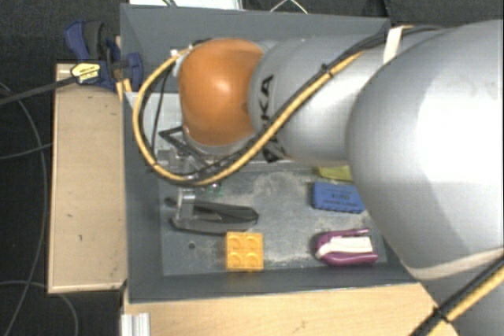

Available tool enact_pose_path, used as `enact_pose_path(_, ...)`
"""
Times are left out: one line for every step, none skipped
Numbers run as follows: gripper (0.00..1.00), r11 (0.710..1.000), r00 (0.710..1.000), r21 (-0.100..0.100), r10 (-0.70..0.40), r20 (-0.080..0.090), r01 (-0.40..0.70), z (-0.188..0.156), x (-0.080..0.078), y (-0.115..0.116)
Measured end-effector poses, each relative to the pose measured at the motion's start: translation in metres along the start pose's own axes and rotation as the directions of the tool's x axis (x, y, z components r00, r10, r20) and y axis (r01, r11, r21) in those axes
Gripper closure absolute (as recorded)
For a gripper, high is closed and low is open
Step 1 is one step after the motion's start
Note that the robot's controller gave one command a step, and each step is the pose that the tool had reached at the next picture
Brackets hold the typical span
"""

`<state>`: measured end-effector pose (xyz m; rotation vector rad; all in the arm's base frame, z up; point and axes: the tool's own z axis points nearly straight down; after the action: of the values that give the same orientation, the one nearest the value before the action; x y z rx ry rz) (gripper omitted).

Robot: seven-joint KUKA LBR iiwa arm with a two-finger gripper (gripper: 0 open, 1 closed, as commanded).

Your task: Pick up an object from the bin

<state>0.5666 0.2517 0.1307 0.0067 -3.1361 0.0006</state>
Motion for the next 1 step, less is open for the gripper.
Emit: enact_pose_path(0.0, 1.0, 1.0, -0.002, 0.007, 0.007, -0.007, -0.0052, -0.0023, -0.0014)
